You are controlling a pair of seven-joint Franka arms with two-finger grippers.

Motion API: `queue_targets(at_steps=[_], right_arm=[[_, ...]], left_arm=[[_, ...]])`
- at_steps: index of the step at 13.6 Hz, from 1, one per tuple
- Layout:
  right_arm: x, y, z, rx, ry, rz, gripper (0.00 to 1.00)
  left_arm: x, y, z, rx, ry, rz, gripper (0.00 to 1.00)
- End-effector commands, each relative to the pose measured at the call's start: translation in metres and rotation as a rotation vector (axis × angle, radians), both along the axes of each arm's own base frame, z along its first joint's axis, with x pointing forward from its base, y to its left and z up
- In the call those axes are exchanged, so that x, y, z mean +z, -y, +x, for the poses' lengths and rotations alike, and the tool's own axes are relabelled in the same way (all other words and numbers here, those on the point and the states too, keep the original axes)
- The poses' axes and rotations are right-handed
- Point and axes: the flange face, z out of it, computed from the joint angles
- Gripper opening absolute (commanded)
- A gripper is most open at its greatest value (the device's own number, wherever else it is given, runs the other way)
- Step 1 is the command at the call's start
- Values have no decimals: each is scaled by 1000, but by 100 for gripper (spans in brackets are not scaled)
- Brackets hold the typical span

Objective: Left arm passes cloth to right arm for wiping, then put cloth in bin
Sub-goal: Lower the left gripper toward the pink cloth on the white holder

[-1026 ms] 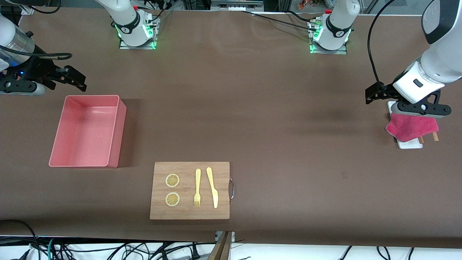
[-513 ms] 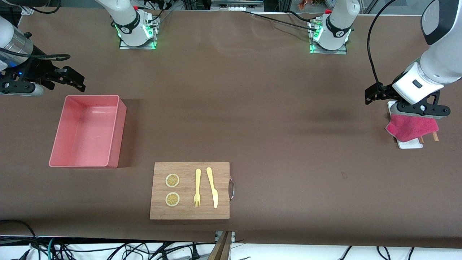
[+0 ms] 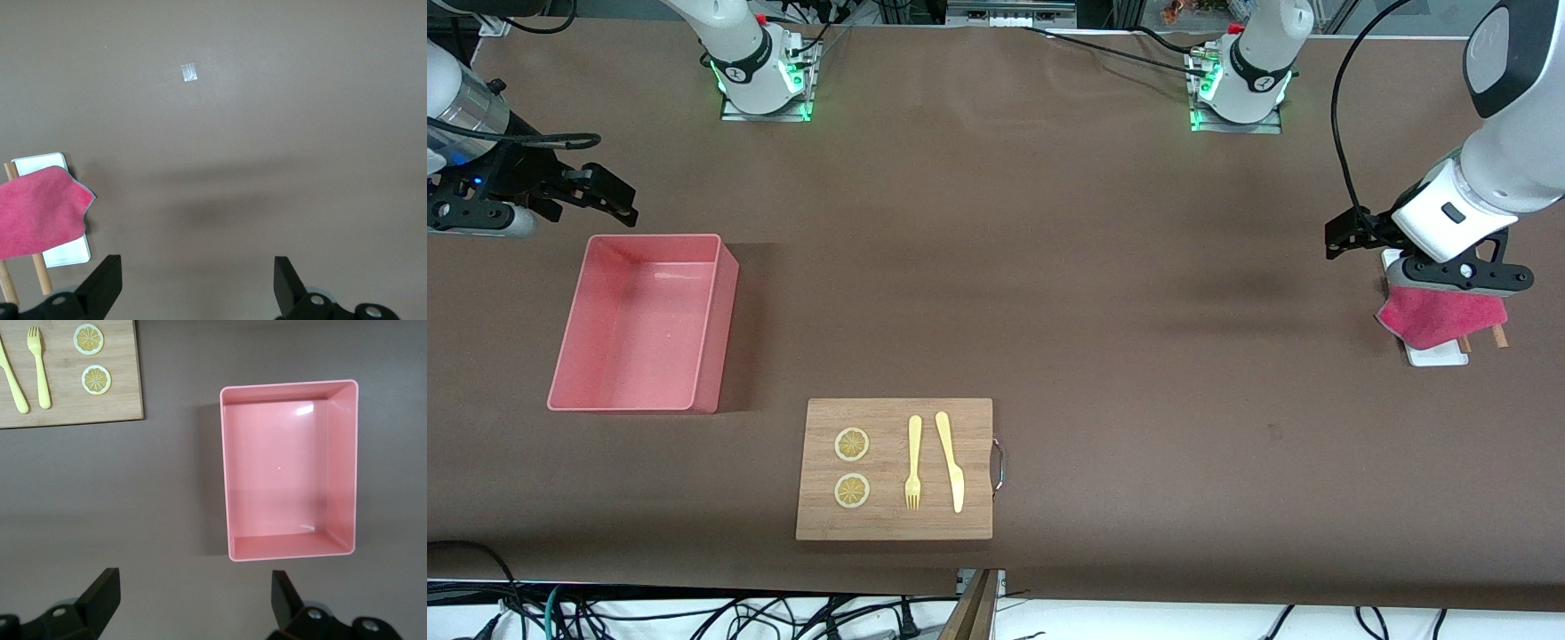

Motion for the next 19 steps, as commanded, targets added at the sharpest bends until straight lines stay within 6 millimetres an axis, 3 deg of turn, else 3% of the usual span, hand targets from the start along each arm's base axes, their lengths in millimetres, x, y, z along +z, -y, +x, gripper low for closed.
queue_targets(at_steps=[1,5,8,9,14,17,19], right_arm=[[5,2,3,5,9,-8,100],[6,2,3,5,16,-7,100],[6,1,3,7,16,-7,100],[6,2,3,5,16,-7,100],[6,2,3,5,16,-7,100],[6,2,3,-2,17,-7,100],[6,2,3,-7,17,-7,100]], left_arm=[[2,-2,2,3,-32,9,100],[-4,-8,3,14,-50,12,100],[-19,-27,-3,-69,-157,1,100],[-22,-52,-2,-83,-165,0,100],[-82,-119,16,-357,-332,204,100],[-133,-170,43,-517,-430,151,100],[-159,-187,60,-649,-465,93,100]])
